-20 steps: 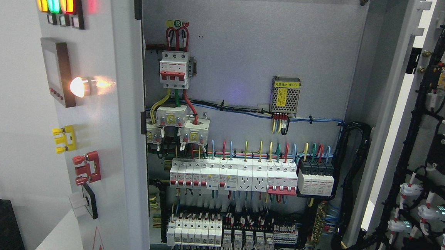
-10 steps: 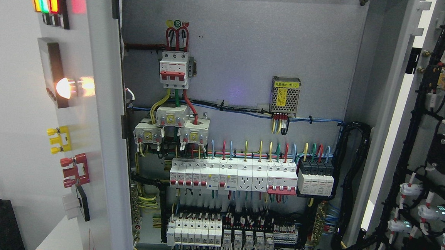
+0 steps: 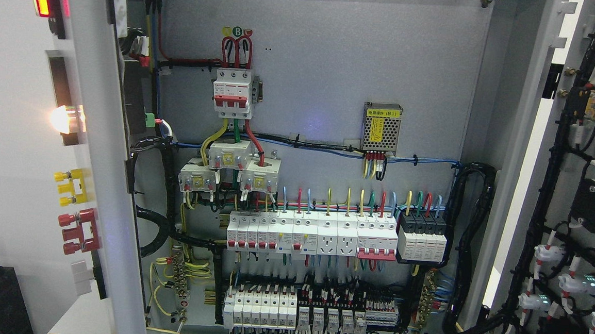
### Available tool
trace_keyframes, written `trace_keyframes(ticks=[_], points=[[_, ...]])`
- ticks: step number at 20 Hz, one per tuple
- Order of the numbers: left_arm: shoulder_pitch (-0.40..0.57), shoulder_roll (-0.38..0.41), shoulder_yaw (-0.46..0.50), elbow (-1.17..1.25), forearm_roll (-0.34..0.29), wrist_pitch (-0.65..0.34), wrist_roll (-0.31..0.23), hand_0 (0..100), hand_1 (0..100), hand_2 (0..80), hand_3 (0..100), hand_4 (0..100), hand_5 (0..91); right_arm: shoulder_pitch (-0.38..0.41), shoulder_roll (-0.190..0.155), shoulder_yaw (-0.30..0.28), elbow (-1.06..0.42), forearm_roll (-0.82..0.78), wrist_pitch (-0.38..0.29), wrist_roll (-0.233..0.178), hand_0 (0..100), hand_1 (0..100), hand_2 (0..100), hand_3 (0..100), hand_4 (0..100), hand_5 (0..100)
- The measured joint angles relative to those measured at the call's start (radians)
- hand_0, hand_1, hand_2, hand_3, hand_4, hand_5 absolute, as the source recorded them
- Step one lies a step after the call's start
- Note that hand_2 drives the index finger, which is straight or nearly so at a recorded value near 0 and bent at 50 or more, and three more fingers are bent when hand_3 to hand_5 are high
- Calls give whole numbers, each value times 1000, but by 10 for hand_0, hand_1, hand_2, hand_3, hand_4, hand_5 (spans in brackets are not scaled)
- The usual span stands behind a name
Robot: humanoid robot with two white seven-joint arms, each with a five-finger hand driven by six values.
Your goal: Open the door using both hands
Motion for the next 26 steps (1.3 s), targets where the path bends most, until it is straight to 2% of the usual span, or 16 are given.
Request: trace_keyframes(ticks=[8,15,26], points=[[0,0,0,0,0,0,0,0,0,0,0,42,0,-3,24,20,-2,7,-1,-30,0,0,0,0,0,0],[0,0,0,0,0,0,0,0,0,0,0,42,0,-8,51,40,-5,22,-1,-32,0,0,0,0,0,0],[0,0,0,0,0,0,0,0,0,0,0,42,0,-13,70,77,-6,66,3,-36,0,0,0,0,0,0]])
